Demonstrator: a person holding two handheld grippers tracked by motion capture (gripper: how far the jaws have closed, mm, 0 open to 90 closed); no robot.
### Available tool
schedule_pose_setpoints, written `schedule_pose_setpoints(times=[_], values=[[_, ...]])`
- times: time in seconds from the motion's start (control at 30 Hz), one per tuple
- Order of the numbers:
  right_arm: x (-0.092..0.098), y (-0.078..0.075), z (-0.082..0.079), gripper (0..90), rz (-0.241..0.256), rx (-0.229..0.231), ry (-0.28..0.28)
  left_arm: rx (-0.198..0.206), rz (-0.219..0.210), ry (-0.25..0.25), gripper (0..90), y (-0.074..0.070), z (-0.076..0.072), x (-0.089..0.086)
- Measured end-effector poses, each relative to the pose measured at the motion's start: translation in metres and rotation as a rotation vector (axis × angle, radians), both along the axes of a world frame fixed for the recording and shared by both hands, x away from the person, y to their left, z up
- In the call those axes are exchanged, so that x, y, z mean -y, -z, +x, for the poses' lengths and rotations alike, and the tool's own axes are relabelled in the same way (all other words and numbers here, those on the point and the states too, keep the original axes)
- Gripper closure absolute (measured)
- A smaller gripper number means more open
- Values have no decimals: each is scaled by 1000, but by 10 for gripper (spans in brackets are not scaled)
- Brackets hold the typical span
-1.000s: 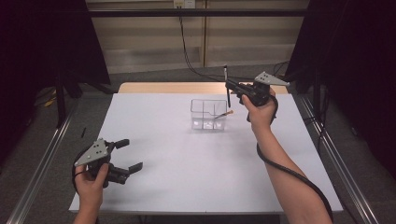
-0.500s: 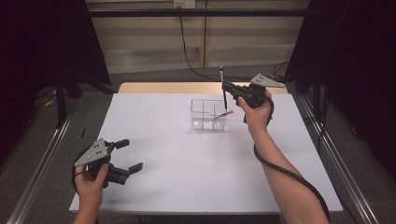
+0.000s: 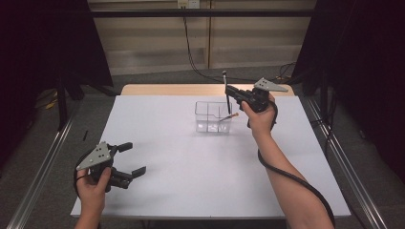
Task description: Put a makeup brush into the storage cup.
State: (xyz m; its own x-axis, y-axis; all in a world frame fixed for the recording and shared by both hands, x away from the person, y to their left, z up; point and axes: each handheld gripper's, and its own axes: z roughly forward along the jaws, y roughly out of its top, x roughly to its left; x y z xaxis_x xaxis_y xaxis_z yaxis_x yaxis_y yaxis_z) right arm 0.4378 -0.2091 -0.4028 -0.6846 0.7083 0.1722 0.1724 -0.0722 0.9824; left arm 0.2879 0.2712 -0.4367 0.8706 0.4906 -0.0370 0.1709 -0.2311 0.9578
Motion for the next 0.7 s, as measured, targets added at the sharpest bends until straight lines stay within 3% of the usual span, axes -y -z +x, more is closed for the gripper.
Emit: schedule_pose_setpoints(times=[0.7], values=[[-6,2,0,843,-16,-4,-10,3,2,0,3,-1,0,-1]])
